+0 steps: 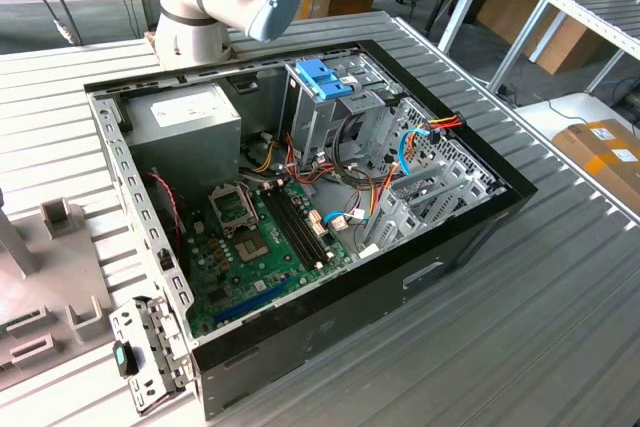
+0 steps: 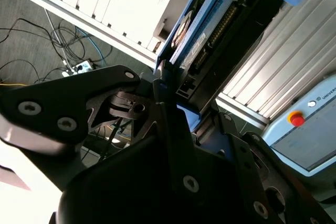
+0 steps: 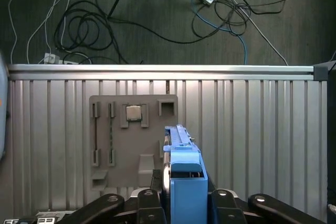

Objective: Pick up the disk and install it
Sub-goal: 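Pick up the disk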

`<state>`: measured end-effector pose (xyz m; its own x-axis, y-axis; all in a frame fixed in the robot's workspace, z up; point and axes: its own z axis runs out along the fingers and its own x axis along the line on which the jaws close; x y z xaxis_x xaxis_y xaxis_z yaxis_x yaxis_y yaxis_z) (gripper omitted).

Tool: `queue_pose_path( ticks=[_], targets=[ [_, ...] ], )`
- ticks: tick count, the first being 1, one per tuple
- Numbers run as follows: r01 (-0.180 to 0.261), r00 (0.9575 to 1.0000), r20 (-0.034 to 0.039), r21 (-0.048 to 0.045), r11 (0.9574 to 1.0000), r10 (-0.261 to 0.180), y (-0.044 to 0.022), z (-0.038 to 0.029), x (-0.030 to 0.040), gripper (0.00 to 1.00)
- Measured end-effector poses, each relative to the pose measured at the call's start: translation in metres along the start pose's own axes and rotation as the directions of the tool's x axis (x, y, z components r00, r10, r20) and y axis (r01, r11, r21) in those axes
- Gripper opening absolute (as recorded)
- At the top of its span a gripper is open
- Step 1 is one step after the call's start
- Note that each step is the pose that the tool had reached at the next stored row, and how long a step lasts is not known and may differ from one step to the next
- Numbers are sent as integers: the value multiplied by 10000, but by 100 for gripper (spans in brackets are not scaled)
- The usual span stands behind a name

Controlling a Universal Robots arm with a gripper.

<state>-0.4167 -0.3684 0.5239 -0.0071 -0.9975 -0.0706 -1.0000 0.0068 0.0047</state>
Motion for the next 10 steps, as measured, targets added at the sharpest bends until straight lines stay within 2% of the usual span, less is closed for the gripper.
queue_pose_path(
  ticks=[10],
  targets=[
    [0,10000,0,0,10000,0,-21,-2,23,37]
  ],
)
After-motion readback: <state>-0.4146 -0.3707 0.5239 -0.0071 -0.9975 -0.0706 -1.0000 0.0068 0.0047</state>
